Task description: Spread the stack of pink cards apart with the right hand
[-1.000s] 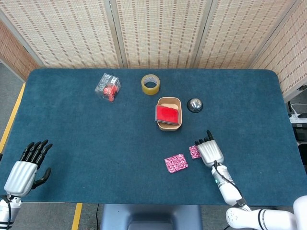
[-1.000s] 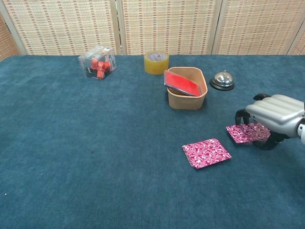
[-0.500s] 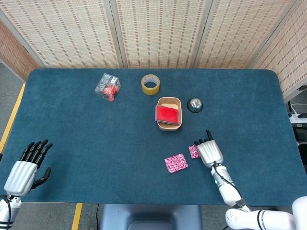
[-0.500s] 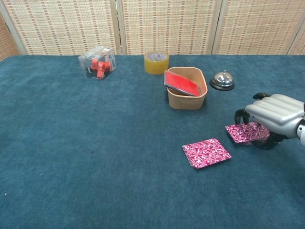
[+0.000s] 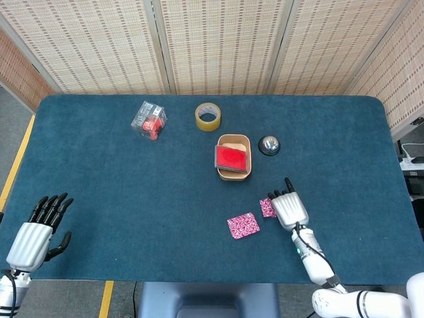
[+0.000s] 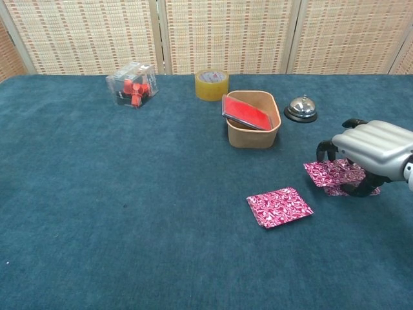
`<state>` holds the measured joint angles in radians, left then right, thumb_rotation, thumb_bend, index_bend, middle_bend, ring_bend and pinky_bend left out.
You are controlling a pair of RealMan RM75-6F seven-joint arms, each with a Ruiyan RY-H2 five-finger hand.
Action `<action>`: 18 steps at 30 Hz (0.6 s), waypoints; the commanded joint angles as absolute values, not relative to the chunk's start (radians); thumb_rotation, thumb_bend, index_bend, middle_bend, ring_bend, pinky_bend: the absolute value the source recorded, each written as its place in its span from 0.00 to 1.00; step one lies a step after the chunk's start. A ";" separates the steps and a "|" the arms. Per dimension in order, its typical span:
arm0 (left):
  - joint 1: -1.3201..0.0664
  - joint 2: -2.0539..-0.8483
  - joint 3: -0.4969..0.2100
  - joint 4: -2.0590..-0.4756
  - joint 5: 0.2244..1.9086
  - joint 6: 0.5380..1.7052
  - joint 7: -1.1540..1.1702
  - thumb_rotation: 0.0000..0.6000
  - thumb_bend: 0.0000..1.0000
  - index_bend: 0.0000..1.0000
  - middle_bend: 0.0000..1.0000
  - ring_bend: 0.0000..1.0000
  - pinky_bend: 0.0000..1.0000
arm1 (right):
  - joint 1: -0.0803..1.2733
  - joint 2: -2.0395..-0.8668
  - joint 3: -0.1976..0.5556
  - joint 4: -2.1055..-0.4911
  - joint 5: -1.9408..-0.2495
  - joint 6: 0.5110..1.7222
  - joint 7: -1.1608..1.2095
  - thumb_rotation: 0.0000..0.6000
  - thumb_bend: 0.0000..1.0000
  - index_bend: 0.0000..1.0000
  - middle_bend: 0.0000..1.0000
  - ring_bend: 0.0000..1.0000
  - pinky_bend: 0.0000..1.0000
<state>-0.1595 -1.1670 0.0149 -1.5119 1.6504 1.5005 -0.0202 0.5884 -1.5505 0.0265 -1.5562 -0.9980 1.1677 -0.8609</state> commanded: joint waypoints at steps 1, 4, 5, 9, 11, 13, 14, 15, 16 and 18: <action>-0.159 -1.167 0.015 -1.509 1.651 1.503 -0.023 1.00 0.47 0.00 0.00 0.00 0.04 | 0.581 -1.538 0.020 -1.583 -1.024 1.182 -0.853 1.00 0.30 0.60 0.47 0.40 0.01; -0.158 -1.168 0.013 -1.508 1.650 1.504 -0.023 1.00 0.47 0.00 0.00 0.00 0.04 | 0.564 -1.515 -0.007 -1.629 -1.089 1.214 -0.842 1.00 0.30 0.60 0.47 0.40 0.01; -0.158 -1.168 0.013 -1.508 1.649 1.505 -0.022 1.00 0.47 0.00 0.00 0.00 0.04 | 0.557 -1.505 -0.017 -1.646 -1.111 1.223 -0.839 1.00 0.30 0.60 0.47 0.40 0.01; -0.156 -1.167 0.014 -1.511 1.650 1.508 -0.018 1.00 0.47 0.00 0.00 0.00 0.04 | 0.517 -1.455 -0.088 -1.717 -1.224 1.267 -0.825 1.00 0.30 0.60 0.47 0.40 0.01; -0.155 -1.167 0.015 -1.513 1.652 1.509 -0.017 1.00 0.47 0.00 0.00 0.00 0.04 | 0.498 -1.431 -0.125 -1.743 -1.268 1.276 -0.814 1.00 0.30 0.60 0.47 0.40 0.01; -0.154 -1.166 0.016 -1.514 1.655 1.512 -0.015 1.00 0.47 0.00 0.00 0.00 0.04 | 0.476 -1.403 -0.169 -1.766 -1.318 1.279 -0.794 1.00 0.30 0.60 0.47 0.40 0.01; -0.153 -1.166 0.017 -1.515 1.656 1.513 -0.014 1.00 0.47 0.00 0.00 0.00 0.04 | 0.467 -1.392 -0.188 -1.772 -1.340 1.280 -0.786 1.00 0.30 0.60 0.47 0.40 0.01; -0.153 -1.166 0.017 -1.516 1.657 1.513 -0.013 1.00 0.47 0.00 0.00 0.00 0.04 | 0.458 -1.384 -0.204 -1.773 -1.360 1.283 -0.780 1.00 0.30 0.60 0.47 0.40 0.01; -0.152 -1.165 0.019 -1.516 1.659 1.514 -0.012 1.00 0.47 0.00 0.00 0.00 0.04 | 0.446 -1.377 -0.224 -1.767 -1.389 1.287 -0.775 1.00 0.30 0.60 0.47 0.40 0.01; -0.151 -1.165 0.020 -1.517 1.662 1.515 -0.012 1.00 0.47 0.00 0.00 0.00 0.04 | 0.428 -1.373 -0.247 -1.750 -1.421 1.291 -0.767 1.00 0.30 0.60 0.47 0.40 0.01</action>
<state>-0.1514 -1.1648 0.0201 -1.5171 1.6620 1.5153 -0.0116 0.4533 -1.3901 -0.2158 -1.7554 -1.3864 1.2805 -0.7836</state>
